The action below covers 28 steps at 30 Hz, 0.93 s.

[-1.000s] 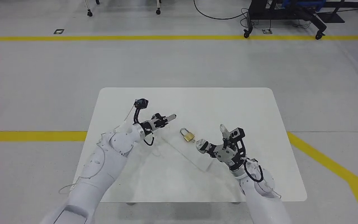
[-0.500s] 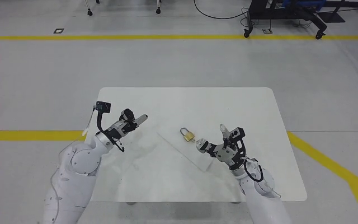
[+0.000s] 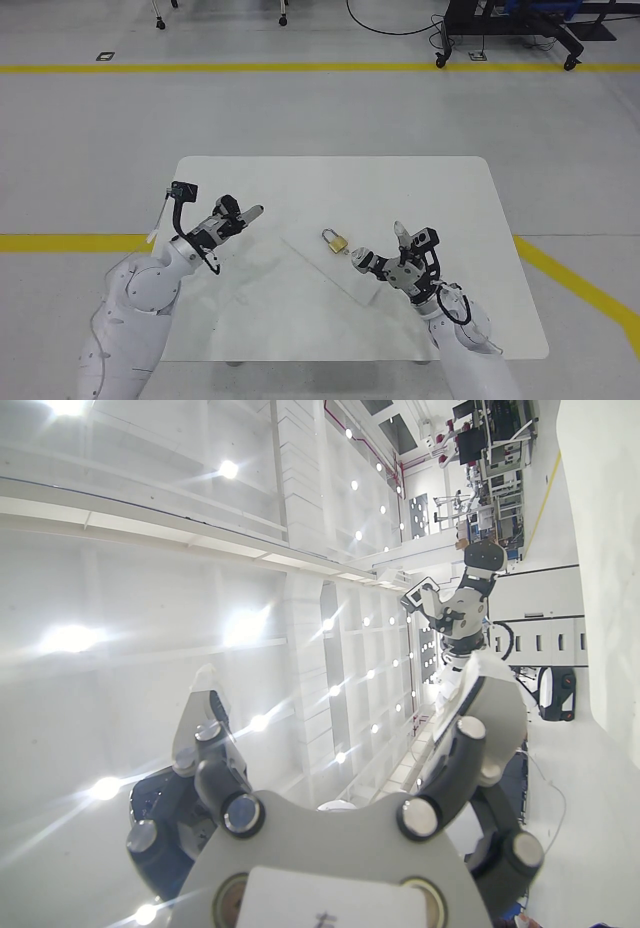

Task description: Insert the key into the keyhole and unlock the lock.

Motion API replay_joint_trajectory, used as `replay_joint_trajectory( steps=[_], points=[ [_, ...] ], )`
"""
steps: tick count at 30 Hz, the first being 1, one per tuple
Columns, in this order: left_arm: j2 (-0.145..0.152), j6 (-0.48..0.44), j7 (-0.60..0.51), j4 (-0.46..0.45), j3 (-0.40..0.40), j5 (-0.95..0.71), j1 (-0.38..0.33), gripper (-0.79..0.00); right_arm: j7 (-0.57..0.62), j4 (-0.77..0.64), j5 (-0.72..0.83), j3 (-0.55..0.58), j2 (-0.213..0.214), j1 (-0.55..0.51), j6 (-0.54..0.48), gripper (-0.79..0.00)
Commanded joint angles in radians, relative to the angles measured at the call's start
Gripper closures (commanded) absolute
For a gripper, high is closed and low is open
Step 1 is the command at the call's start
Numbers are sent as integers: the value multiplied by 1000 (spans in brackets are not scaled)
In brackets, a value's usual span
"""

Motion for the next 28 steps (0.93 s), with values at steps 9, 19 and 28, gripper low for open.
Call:
replay_joint_trajectory(
  steps=[9, 19, 28],
  points=[
    [4, 45, 426, -51, -12, 343, 52, -785, -649, -128, -778, 157, 13, -149, -361, -785],
    [3, 83, 581, -23, -4, 448, 57, -785, -1247, -194, -1460, 229, 1, -180, -88, -784],
    [3, 79, 576, -21, -4, 441, 57, -785, -1293, -190, -1519, 223, 1, -179, -68, -785]
  ],
)
